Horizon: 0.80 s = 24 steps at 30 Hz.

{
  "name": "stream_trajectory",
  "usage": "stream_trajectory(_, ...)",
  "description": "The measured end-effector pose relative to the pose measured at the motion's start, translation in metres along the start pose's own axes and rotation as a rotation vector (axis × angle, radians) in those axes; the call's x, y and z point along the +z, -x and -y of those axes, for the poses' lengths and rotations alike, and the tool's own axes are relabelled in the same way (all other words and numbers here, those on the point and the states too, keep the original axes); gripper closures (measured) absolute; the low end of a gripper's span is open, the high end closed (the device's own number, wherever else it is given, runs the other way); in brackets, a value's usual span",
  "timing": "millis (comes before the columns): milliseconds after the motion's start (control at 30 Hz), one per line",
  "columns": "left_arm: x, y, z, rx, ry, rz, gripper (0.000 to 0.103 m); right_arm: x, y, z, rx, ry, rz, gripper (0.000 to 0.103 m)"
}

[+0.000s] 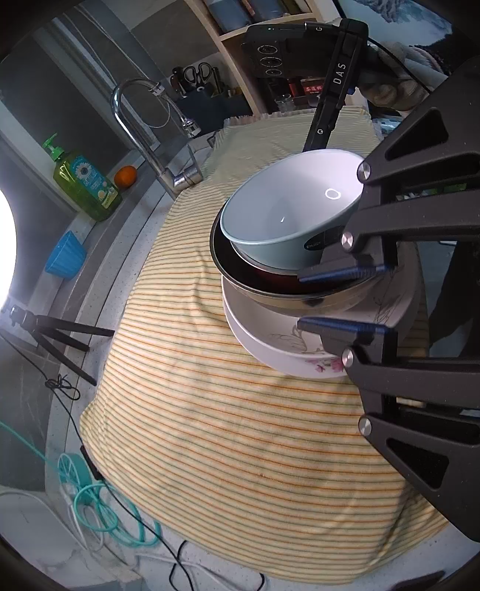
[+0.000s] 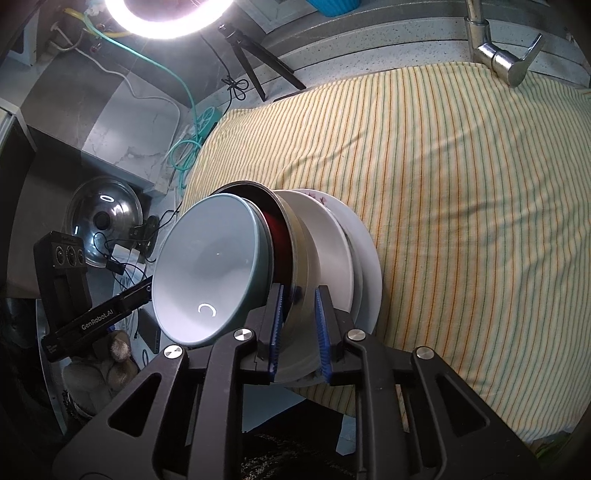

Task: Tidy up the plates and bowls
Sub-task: 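Lower the nested bowls onto the plate stack and open both tools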

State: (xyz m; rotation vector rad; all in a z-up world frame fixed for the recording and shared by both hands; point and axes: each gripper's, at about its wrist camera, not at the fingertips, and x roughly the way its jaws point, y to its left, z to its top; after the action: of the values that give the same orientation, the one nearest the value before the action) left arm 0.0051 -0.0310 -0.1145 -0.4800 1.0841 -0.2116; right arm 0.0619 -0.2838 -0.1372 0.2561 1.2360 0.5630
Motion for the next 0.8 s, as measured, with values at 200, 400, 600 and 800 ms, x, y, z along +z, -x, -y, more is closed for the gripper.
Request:
stream_trajectory(200, -0.003, 0.002, 0.003, 0.012, 0.001, 0.010, 0.079, -0.001, 0.010, 0.001, 0.003, 0.010, 0.021, 0.066)
stream_trajectory(400, -0.009, 0.010, 0.001, 0.034, 0.011, 0.034, 0.074, -0.003, 0.017, -0.001, -0.025, 0.038, 0.038, 0.066)
stream_trajectory(600, -0.014, 0.017, 0.002, 0.049, 0.022, 0.058, 0.073, -0.007, 0.024, -0.002, -0.043, 0.062, 0.051, 0.062)
stream_trajectory(800, -0.022, 0.023, 0.011, 0.081, -0.007, 0.092, 0.063, -0.013, 0.034, -0.011, -0.091, 0.131, 0.089, 0.047)
